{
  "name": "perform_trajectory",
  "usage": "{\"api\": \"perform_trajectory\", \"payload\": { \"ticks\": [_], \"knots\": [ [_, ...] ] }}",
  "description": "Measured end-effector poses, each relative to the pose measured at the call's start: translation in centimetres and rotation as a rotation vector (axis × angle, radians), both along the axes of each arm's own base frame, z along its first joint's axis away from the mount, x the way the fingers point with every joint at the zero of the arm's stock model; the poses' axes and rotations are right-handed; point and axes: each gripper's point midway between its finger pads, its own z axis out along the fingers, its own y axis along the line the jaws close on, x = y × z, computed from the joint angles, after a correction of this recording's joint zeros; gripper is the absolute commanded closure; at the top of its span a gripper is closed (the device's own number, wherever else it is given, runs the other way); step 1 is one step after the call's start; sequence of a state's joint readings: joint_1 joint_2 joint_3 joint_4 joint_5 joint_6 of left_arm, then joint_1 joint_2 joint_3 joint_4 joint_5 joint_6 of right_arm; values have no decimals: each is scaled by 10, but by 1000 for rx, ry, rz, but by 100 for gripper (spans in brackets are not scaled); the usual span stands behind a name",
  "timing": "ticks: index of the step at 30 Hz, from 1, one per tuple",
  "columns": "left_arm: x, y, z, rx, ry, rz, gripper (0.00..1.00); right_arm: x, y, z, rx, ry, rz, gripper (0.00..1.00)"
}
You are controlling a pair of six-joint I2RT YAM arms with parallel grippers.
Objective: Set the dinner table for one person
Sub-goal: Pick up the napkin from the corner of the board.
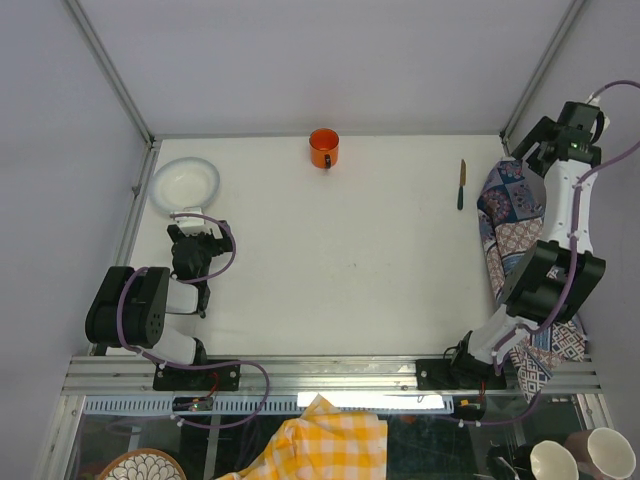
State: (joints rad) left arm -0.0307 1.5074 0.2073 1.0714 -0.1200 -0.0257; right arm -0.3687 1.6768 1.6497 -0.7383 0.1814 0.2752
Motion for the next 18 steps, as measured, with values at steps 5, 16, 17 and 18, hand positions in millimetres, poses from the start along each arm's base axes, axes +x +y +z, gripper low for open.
{"api": "perform_trajectory", "payload": {
  "ticks": [5,16,17,18],
  "knots": [
    [0,0,0,0,0,0,1,31,-11,21,-38,-36,37,12],
    [0,0,0,0,0,0,1,98,-30,-92,85,226,95,14],
    [0,0,0,0,0,0,1,94,-28,-101,98,256,96,14],
    [0,0,0,0,0,0,1,91,-28,-105,104,271,97,14]
  ]
}}
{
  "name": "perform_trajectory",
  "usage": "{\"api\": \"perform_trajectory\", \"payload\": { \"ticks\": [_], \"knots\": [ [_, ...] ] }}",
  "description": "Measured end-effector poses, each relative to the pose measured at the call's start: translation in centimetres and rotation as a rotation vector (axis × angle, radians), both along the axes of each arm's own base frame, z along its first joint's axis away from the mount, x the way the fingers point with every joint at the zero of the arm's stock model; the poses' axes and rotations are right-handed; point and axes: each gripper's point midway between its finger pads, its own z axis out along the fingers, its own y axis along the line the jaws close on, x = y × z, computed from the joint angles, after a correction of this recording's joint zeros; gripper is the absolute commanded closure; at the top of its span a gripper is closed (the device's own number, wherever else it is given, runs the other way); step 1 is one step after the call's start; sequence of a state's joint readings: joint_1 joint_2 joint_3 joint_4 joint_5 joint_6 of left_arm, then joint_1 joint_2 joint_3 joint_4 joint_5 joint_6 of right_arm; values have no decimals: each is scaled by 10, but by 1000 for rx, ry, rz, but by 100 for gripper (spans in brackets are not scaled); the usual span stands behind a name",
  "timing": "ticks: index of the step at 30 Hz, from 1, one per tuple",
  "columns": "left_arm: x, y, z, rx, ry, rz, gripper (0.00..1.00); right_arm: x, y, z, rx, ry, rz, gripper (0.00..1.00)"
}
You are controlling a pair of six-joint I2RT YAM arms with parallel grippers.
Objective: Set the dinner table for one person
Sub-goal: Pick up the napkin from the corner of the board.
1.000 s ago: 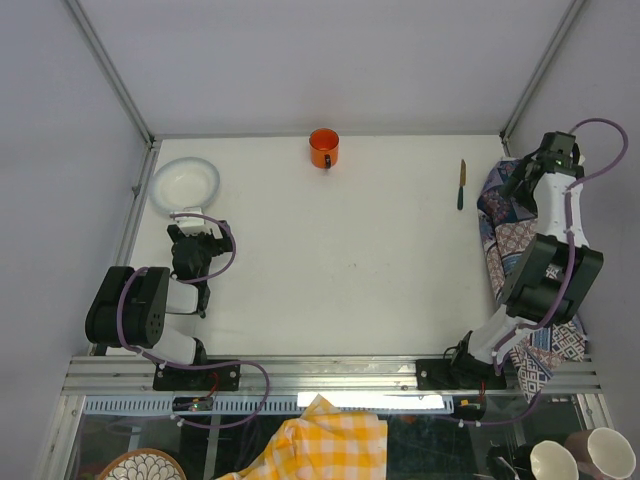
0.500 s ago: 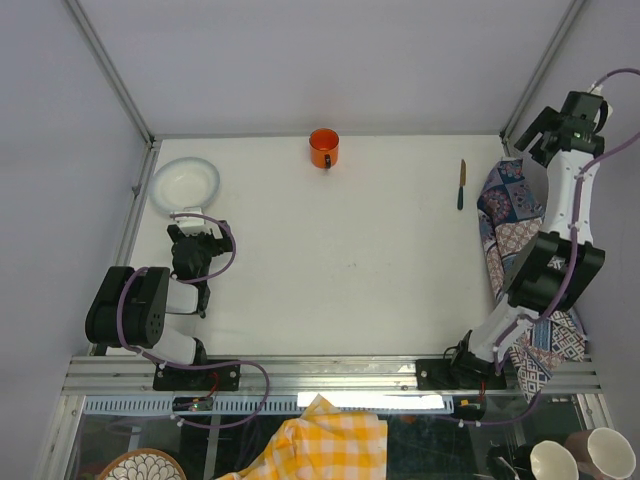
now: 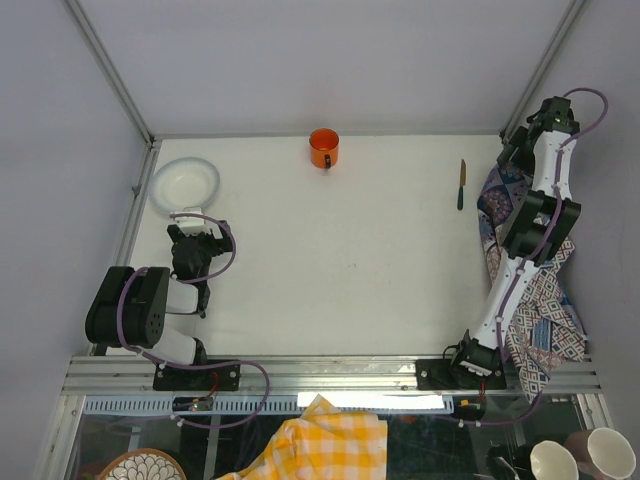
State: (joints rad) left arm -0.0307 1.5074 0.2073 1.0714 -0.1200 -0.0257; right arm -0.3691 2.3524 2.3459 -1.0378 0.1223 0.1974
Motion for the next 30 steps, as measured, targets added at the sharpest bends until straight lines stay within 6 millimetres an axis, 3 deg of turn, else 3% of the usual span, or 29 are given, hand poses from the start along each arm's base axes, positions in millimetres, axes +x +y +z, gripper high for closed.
{"api": "perform_trajectory", "payload": {
  "ticks": [13,20,26,30],
  "knots": [
    [0,0,0,0,0,0,1,5,-2,-13,-2,1,12,19],
    [0,0,0,0,0,0,1,11,-7,-32,-19,24,30,15],
    [0,0,0,0,0,0,1,26,-6,-28,-20,-10,142,15],
    [0,0,0,0,0,0,1,28,-2,-27,-14,-14,231,7]
  ]
}}
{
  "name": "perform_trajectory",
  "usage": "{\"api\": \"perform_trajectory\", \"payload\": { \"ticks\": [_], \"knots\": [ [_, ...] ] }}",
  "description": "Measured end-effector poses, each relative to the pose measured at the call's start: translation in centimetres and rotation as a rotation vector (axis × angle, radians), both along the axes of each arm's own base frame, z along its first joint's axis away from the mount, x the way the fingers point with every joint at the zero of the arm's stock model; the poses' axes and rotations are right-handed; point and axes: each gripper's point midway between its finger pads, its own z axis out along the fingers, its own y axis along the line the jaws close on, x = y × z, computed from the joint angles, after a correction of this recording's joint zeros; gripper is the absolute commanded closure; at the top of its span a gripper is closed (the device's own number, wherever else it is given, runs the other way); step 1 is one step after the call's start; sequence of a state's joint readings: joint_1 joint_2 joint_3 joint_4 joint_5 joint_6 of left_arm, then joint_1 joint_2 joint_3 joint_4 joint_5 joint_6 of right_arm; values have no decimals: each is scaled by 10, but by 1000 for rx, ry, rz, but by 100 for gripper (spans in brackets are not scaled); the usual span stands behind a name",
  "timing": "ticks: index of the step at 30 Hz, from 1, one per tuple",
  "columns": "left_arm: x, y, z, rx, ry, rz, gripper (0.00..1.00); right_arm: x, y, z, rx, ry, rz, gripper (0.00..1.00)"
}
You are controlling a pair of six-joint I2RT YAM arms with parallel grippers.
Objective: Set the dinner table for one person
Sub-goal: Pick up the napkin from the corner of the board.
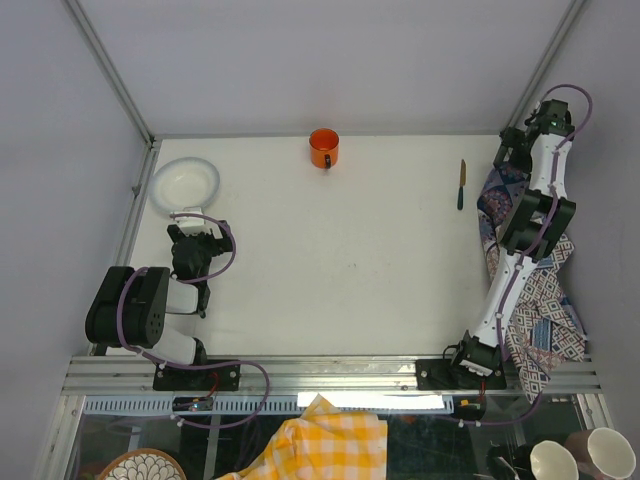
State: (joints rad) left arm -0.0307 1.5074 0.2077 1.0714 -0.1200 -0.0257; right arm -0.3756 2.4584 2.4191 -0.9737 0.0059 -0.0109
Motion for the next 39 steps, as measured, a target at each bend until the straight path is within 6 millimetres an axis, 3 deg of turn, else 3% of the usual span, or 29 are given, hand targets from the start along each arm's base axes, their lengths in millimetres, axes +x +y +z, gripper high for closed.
{"api": "perform_trajectory", "payload": {
  "ticks": [6,14,20,28,30,31,33,34,39],
  "knots": [
    [0,0,0,0,0,0,1,-4,-8,0,-33,15,56,6],
    [0,0,0,0,0,0,1,-16,-25,-10,-66,64,25,15],
    [0,0,0,0,0,0,1,-15,-19,-24,-26,76,26,16],
    [0,0,0,0,0,0,1,-10,6,-31,59,62,53,18],
    [0,0,0,0,0,0,1,-8,15,-34,75,65,68,32],
    [0,0,0,0,0,0,1,-7,21,-36,84,67,76,43],
    [0,0,0,0,0,0,1,-5,32,-38,95,73,96,86],
    [0,0,0,0,0,0,1,-4,38,-39,97,76,104,100],
    [0,0,0,0,1,0,1,0,65,-41,120,85,110,100]
  ]
}}
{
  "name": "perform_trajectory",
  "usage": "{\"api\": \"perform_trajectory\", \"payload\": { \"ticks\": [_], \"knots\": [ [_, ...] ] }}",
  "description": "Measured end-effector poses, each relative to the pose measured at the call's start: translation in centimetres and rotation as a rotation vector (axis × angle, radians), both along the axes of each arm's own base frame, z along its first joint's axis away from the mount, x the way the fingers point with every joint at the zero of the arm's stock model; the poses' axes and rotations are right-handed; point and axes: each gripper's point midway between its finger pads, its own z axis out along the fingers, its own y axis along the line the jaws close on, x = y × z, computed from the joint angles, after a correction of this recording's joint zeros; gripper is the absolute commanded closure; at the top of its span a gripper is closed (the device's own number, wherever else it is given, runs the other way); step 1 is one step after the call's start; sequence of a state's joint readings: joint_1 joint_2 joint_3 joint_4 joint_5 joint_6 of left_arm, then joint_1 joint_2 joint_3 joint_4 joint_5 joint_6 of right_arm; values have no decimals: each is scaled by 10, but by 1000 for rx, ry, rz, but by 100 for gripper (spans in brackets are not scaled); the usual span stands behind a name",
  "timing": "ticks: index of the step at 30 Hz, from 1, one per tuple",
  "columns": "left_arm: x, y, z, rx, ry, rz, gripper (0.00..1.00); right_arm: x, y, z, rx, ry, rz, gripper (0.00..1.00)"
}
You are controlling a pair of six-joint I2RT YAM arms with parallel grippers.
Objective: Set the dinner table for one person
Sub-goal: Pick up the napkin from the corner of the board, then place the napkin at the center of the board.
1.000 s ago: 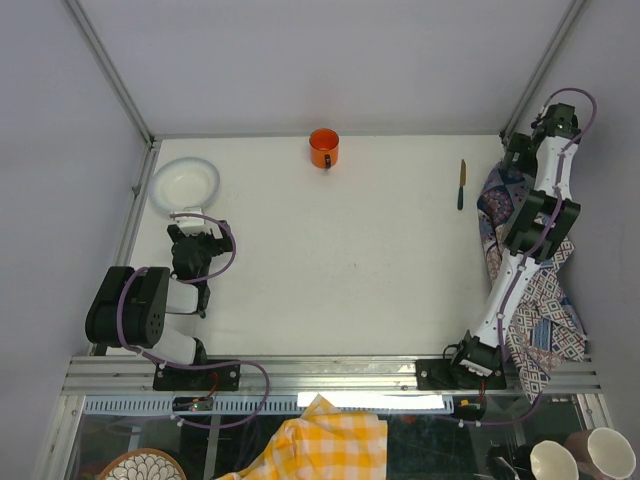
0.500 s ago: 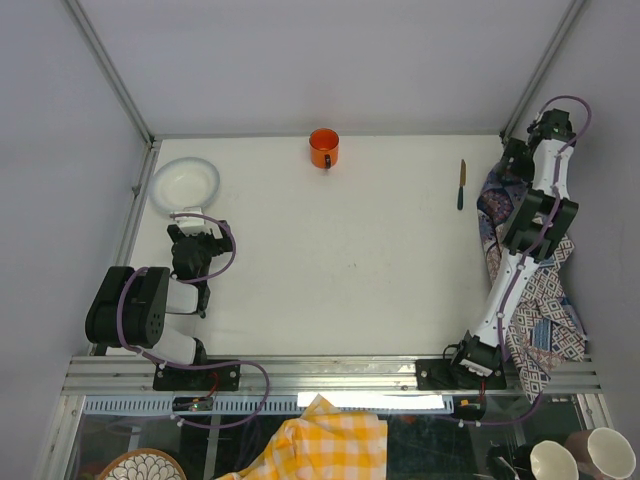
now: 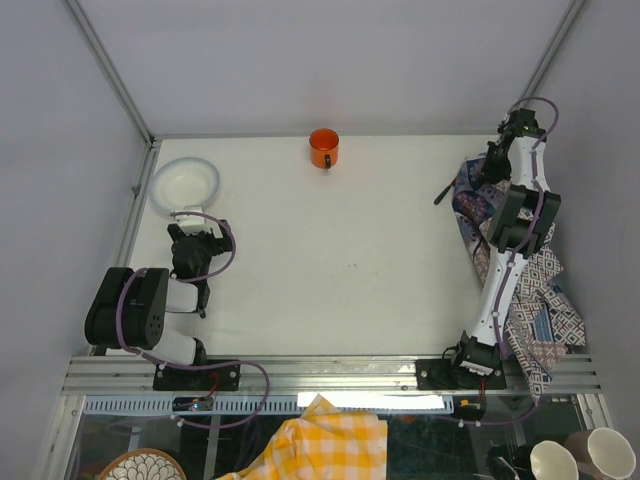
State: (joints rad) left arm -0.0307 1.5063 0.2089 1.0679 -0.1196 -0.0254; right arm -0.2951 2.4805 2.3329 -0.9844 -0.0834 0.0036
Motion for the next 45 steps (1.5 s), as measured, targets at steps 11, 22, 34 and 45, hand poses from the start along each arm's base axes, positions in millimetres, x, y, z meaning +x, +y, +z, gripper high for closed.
{"api": "perform_trajectory", "payload": {
  "ticks": [11,22,34,45],
  "knots": [
    [39,-15,105,-181,-80,-13,1,-10,5,9,-61,14,-51,100],
    [17,-52,199,-465,-39,-134,1,-37,-22,116,-280,-128,-192,100],
    [0,-79,162,-594,144,-211,1,-71,105,345,-37,-663,62,100],
    [-6,-84,156,-627,187,-224,1,-201,288,516,898,-990,724,100]
  ]
}}
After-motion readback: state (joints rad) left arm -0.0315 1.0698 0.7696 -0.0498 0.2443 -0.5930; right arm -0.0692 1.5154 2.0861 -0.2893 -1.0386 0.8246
